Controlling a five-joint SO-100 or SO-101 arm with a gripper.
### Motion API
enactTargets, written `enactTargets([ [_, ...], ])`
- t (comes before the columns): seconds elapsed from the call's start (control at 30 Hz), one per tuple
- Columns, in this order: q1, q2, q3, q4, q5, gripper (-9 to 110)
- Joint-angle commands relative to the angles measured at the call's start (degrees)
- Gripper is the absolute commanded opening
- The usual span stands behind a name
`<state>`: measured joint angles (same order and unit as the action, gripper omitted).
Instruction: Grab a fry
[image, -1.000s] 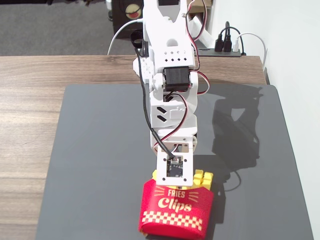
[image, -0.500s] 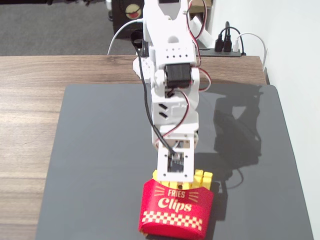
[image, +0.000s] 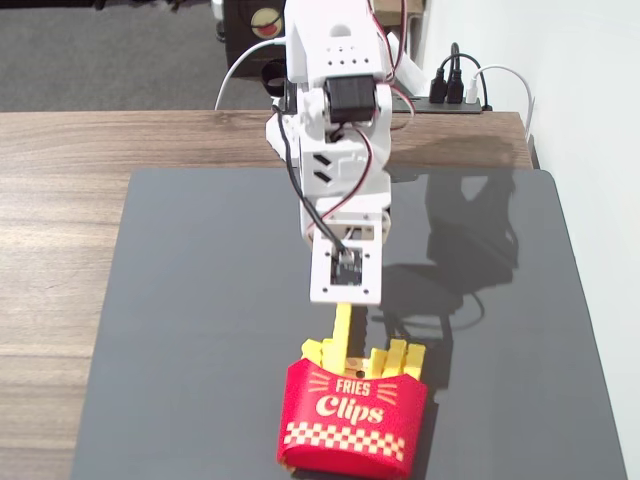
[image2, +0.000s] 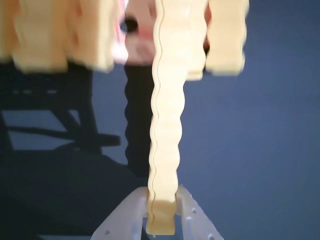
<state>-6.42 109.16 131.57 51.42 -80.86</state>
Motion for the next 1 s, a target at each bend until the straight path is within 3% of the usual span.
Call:
enactTargets([
  [0.0,-0.62,8.96,4.39,0.97,0.62,1],
  [0.27,-2.11,30.50,16.17,10.55,1.85,1],
  [0.47,-0.44,41.40,16.00,21.18,0.44,1],
  [0.97,7.56,34.19,-4.57,31.73,-8.00,1],
])
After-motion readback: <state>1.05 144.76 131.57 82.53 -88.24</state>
